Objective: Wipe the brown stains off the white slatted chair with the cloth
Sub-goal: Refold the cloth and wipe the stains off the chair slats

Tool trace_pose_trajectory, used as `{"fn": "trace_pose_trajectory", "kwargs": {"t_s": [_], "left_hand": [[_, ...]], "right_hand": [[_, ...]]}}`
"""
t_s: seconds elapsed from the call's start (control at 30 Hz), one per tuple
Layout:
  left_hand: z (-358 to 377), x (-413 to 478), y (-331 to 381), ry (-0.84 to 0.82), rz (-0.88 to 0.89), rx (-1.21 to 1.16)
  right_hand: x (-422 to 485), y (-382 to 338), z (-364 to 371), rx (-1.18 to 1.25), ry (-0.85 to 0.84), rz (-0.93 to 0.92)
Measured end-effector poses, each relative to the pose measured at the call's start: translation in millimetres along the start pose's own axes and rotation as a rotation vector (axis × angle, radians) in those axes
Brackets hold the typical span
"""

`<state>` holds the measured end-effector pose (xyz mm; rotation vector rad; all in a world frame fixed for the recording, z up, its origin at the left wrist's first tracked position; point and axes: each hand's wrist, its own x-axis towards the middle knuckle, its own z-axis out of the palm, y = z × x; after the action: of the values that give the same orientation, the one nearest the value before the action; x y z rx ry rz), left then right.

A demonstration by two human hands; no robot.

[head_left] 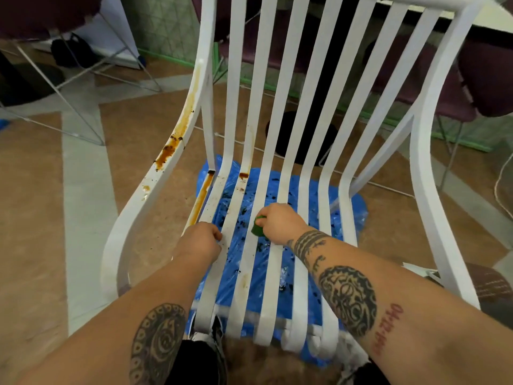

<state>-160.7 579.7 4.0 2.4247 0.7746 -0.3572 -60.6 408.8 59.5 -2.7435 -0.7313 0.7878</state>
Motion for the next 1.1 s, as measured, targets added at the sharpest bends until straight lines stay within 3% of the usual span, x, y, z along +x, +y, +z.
{"fn": "trace_pose_trajectory", "kwargs": {"t_s": [0.17,0.27,0.4,0.5,0.6,1.1], "left_hand": [[-1,2,0,-0.013,0.009,0.015],[-1,2,0,-0.007,-0.002,-0.005],[0,0,0,0.014,-0.022,-0.034],[2,-1,0,0.008,-0.026,-0.023],[0,-2,0,0.01,-0.012,-0.009],[-5,-18,3,0.024,0.009,-0.026]], "right_hand": [[-27,-5,37,0.031,0.116,-0.095],[-44,-12,38,-0.053,0.019,-0.181],[-42,-19,14,0.034,-0.168,-0.076],[-30,-21,17,0.159,-0.009,-0.003],[-36,-25,45,0.116,0.109,-0.064],[-83,-17,58,0.063,-0.221,-0.228]]}}
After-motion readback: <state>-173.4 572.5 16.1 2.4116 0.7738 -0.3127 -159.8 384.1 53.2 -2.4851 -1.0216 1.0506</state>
